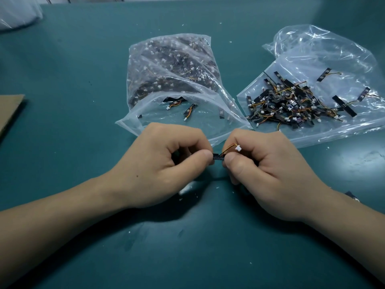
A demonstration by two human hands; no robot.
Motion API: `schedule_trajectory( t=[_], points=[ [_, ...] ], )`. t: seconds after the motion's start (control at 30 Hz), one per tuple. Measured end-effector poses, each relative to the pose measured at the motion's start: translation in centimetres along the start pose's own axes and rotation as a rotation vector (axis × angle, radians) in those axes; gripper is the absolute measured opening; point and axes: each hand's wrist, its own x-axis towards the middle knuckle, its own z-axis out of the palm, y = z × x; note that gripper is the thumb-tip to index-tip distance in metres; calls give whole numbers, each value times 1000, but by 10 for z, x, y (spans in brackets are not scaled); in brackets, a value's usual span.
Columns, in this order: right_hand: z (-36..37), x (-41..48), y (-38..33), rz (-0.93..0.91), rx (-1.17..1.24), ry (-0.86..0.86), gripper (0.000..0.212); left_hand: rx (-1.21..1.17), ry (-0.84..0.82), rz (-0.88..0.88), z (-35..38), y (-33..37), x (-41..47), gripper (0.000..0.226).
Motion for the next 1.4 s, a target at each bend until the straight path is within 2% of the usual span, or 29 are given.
schedule_trajectory(
  t=[0.37, 0.7, 1.07, 1.4],
  points=[
    [-1, -1, -1, -6, 16, -30, 25, 29, 38, 48, 1, 4, -1, 20],
    [-3, -1, -2, -45, 1, -93, 24, 15, 9, 98, 0, 3, -1, 22],
    [-2, -1, 0, -77, 3, -84, 20, 22, -50, 125, 0, 1, -1, 24],
    [-2, -1, -1, -70, -37, -94, 23, 57, 46, 145, 0, 1, -3, 28]
  ],
)
